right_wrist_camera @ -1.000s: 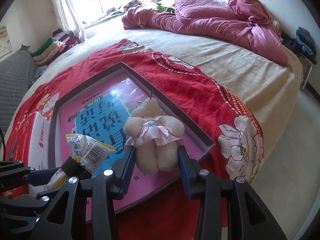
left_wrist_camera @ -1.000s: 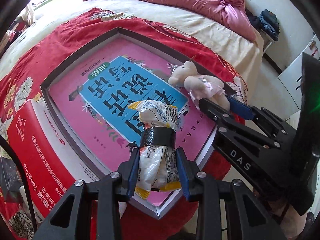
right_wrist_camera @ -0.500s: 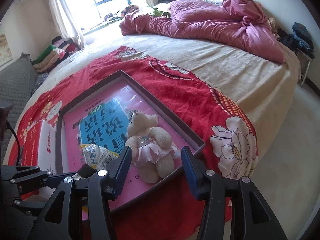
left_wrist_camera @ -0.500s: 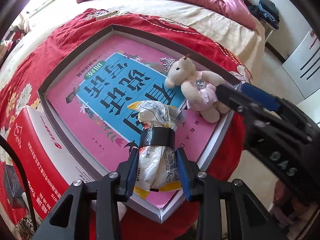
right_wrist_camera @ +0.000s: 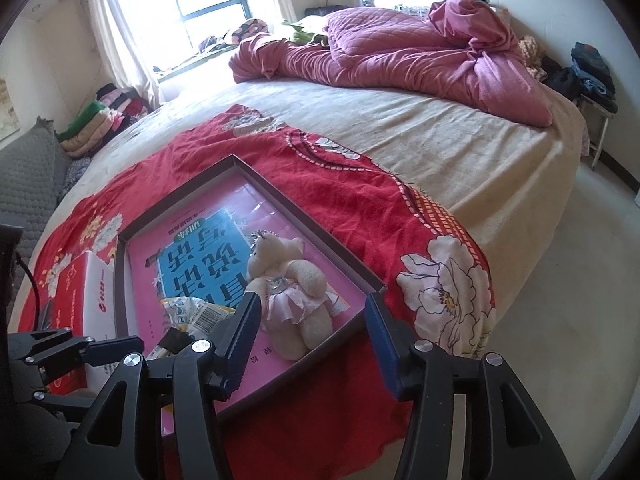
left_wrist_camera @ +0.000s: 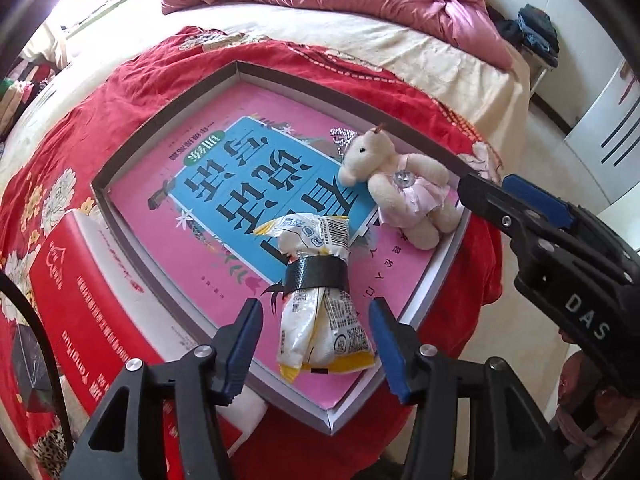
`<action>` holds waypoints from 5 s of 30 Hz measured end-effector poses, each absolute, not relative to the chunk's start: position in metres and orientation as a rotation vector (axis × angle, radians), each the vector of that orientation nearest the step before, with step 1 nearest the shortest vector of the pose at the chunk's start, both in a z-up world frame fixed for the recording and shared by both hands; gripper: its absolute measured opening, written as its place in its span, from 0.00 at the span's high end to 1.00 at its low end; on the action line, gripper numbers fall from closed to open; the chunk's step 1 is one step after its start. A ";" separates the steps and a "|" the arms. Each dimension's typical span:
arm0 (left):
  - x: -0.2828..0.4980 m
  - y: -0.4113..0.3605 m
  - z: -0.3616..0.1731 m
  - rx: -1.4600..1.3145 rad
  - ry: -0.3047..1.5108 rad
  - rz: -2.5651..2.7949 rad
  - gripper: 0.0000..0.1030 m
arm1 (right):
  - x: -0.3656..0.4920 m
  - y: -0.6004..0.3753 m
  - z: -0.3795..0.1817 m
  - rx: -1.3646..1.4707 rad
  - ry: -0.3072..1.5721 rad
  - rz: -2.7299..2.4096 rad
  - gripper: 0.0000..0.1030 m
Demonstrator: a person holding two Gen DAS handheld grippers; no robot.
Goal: Organize soft objects
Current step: 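Withdraw both tools from the tray back toward the pile, then grasp the leopard-print cloth with the left tool while the right tool grasps the green wipes pack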
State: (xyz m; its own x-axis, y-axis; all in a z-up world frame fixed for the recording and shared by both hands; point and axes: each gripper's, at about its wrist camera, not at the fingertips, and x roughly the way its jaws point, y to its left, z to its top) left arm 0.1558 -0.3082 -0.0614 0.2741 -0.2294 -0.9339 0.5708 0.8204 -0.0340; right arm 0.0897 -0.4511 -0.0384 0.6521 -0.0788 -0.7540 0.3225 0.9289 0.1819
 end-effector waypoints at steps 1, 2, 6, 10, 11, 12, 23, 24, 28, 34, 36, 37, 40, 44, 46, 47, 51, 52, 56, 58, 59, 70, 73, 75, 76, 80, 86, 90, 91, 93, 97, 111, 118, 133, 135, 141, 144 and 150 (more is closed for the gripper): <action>0.155 -0.307 -0.060 0.336 1.174 -0.547 0.46 | 0.089 -0.451 -0.037 0.314 0.831 -0.237 0.46; 0.153 -0.304 -0.058 0.332 1.169 -0.539 0.44 | 0.088 -0.451 -0.036 0.311 0.829 -0.242 0.46; 0.144 -0.294 -0.047 0.297 1.152 -0.537 0.36 | 0.085 -0.449 -0.030 0.305 0.817 -0.251 0.38; 0.135 -0.283 -0.036 0.266 1.128 -0.535 0.35 | 0.083 -0.441 -0.021 0.277 0.804 -0.258 0.34; 0.132 -0.279 -0.031 0.251 1.117 -0.533 0.34 | 0.082 -0.438 -0.018 0.266 0.798 -0.258 0.33; 0.128 -0.276 -0.026 0.245 1.106 -0.531 0.31 | 0.081 -0.436 -0.016 0.258 0.794 -0.260 0.33; 0.102 -0.231 0.009 0.209 1.040 -0.468 0.26 | 0.071 -0.404 0.015 0.178 0.746 -0.269 0.28; 0.101 -0.225 0.012 0.204 1.037 -0.458 0.26 | 0.070 -0.403 0.018 0.180 0.740 -0.266 0.27; 0.098 -0.202 0.023 0.178 1.008 -0.421 0.26 | 0.064 -0.394 0.034 0.183 0.702 -0.253 0.26; 0.093 -0.167 0.039 0.125 0.982 -0.379 0.26 | 0.057 -0.374 0.054 0.154 0.676 -0.237 0.26; 0.091 -0.157 0.043 0.110 0.977 -0.370 0.26 | 0.054 -0.367 0.060 0.143 0.666 -0.232 0.26; 0.090 -0.151 0.045 0.098 0.975 -0.368 0.26 | 0.053 -0.363 0.062 0.137 0.664 -0.227 0.25; 0.087 -0.134 0.050 0.076 0.969 -0.349 0.26 | 0.051 -0.353 0.068 0.124 0.657 -0.215 0.25; 0.083 -0.114 0.055 0.052 0.959 -0.330 0.25 | 0.047 -0.338 0.076 0.113 0.647 -0.195 0.25; 0.081 -0.105 0.057 0.036 0.953 -0.318 0.24 | 0.046 -0.332 0.080 0.108 0.640 -0.187 0.25; 0.080 -0.100 0.059 0.031 0.949 -0.313 0.23 | 0.046 -0.329 0.081 0.106 0.638 -0.180 0.25; 0.076 -0.082 0.061 0.010 0.947 -0.285 0.22 | 0.044 -0.315 0.089 0.087 0.625 -0.154 0.25; 0.075 -0.079 0.062 0.007 0.946 -0.284 0.22 | 0.044 -0.312 0.090 0.081 0.625 -0.149 0.25; 0.070 -0.062 0.064 -0.016 0.939 -0.262 0.22 | 0.043 -0.296 0.094 0.055 0.622 -0.121 0.25; 0.070 -0.052 0.065 -0.040 0.938 -0.251 0.21 | 0.042 -0.287 0.095 0.037 0.618 -0.103 0.25; 0.069 -0.047 0.065 -0.050 0.938 -0.245 0.21 | 0.042 -0.283 0.095 0.030 0.618 -0.094 0.25; 0.067 0.012 0.062 -0.128 0.937 -0.129 0.21 | 0.040 -0.238 0.094 -0.042 0.617 0.002 0.25; 0.067 0.023 0.058 -0.141 0.944 -0.116 0.21 | 0.040 -0.228 0.092 -0.061 0.618 0.023 0.25; 0.066 0.029 0.053 -0.142 0.951 -0.100 0.21 | 0.040 -0.221 0.090 -0.073 0.624 0.042 0.25; 0.066 0.032 0.051 -0.143 0.954 -0.093 0.21 | 0.041 -0.218 0.088 -0.078 0.628 0.050 0.25; 0.068 0.042 0.040 -0.155 0.971 -0.080 0.21 | 0.042 -0.205 0.081 -0.103 0.639 0.074 0.25; 0.071 0.052 0.018 -0.170 1.009 -0.068 0.21 | 0.044 -0.188 0.069 -0.137 0.663 0.111 0.25; 0.074 0.054 0.000 -0.183 1.029 -0.096 0.21 | 0.047 -0.174 0.055 -0.161 0.682 0.143 0.25; 0.075 0.053 -0.004 -0.181 1.035 -0.096 0.21 | 0.048 -0.170 0.051 -0.172 0.686 0.148 0.25; 0.078 0.051 -0.015 -0.170 1.050 -0.092 0.21 | 0.050 -0.163 0.042 -0.193 0.698 0.159 0.25; 0.085 0.049 -0.029 -0.169 1.053 -0.104 0.21 | 0.058 -0.151 0.023 -0.208 0.736 0.189 0.25; 0.118 0.061 -0.064 -0.181 1.074 -0.118 0.21 | 0.110 -0.117 -0.029 -0.300 0.838 0.167 0.25; 0.126 0.064 -0.069 -0.191 1.069 -0.143 0.21 | 0.132 -0.102 -0.052 -0.364 0.895 0.122 0.24; 0.130 0.055 -0.068 -0.190 1.054 -0.239 0.62 | 0.138 -0.111 -0.053 -0.275 0.863 0.167 0.85; 0.130 0.053 -0.069 -0.192 1.057 -0.251 0.77 | 0.138 -0.120 -0.050 -0.199 0.867 0.189 0.86; 0.126 0.053 -0.064 -0.227 1.031 -0.266 0.92 | 0.132 -0.131 -0.037 -0.131 0.840 0.211 0.87; 0.120 0.058 -0.052 -0.266 0.988 -0.276 0.92 | 0.127 -0.131 -0.029 -0.124 0.818 0.218 0.87; 0.114 0.063 -0.035 -0.282 0.958 -0.257 0.92 | 0.121 -0.133 -0.015 -0.111 0.785 0.233 0.87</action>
State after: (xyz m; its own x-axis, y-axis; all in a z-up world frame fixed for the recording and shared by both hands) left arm 0.1137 0.0628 -0.0347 0.5506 -0.3370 -0.7637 0.0901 0.9335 -0.3470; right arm 0.1214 -0.1326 -0.0146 0.6830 0.1665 -0.7112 -0.2489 0.9685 -0.0123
